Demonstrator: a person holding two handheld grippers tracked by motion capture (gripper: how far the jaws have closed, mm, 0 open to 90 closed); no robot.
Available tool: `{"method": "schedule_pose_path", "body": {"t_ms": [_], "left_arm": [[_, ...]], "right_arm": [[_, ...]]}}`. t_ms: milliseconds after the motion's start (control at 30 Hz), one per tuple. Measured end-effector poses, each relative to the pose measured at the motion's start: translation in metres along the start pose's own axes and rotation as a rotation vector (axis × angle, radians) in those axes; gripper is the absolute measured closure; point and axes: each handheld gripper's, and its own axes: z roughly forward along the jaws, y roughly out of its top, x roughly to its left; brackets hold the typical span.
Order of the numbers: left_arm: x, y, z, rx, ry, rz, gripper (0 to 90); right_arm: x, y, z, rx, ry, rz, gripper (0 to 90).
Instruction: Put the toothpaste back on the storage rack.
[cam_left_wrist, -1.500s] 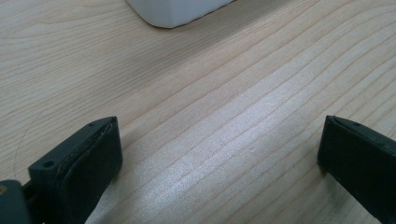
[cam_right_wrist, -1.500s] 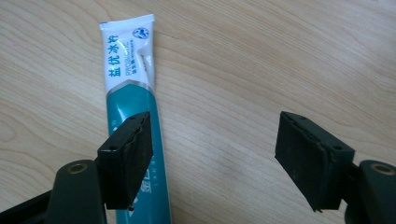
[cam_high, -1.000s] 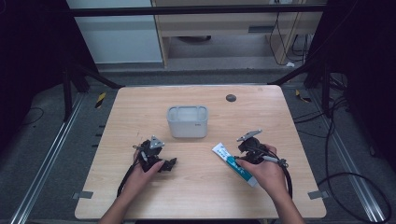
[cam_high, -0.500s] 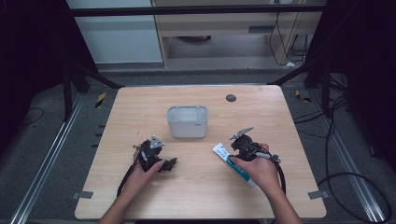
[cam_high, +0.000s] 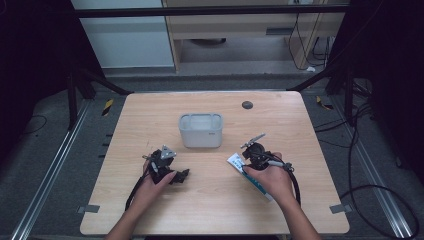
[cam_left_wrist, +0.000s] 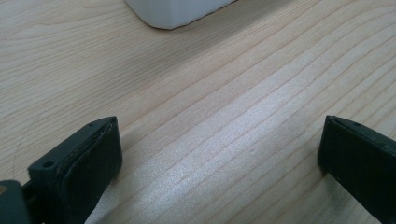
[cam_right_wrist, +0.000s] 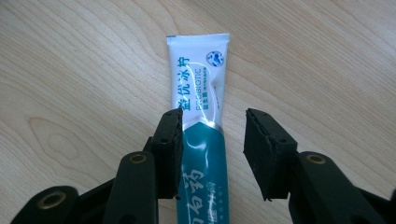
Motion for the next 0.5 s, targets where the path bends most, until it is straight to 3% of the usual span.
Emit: {"method": "schedule_pose_path", "body": {"t_ms": [500], "left_arm": [[0.0, 0.0, 0.0, 0.0, -0.002, 0.002, 0.0]], "right_arm": [[0.004, 0.006, 0.017, 0.064, 0.029, -0.007, 50.1]]}}
